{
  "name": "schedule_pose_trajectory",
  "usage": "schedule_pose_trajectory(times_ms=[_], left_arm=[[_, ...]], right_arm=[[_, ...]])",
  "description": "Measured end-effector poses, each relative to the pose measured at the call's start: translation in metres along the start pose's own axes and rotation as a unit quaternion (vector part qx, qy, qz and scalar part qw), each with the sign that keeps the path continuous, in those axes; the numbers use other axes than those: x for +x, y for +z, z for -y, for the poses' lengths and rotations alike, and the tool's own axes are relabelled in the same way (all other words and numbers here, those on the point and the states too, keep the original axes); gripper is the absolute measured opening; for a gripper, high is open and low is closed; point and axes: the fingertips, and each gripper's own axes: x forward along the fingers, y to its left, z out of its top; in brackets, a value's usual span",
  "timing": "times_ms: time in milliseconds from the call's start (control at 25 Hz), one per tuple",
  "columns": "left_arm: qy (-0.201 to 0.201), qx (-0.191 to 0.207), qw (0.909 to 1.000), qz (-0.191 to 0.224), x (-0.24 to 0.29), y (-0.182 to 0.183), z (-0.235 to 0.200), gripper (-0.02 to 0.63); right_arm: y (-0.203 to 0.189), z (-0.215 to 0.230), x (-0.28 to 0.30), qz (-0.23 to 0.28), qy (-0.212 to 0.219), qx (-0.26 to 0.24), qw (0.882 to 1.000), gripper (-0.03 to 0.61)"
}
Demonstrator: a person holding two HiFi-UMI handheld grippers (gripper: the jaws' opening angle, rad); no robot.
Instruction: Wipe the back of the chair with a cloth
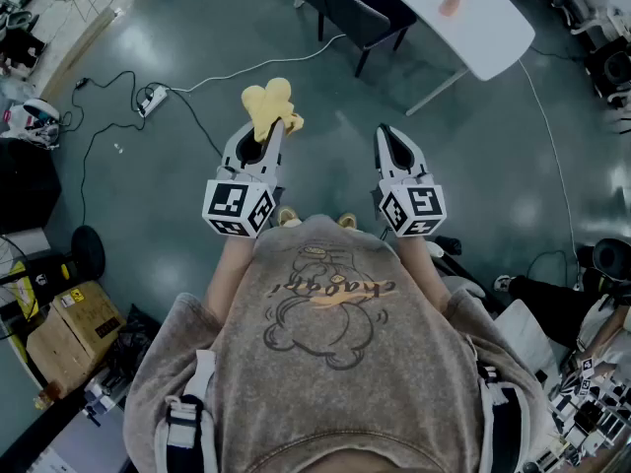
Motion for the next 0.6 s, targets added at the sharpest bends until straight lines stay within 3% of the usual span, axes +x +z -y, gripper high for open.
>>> schedule_pose_trajectory(times_ms=[600], left_arm=[[-0.003, -0.003, 1.0000, -0.008, -0.031, -0.003, -0.019, 0.064]], right_arm=[[-0.007, -0.037, -0.001, -0.002, -0.005, 0.007, 1.000, 0.025]])
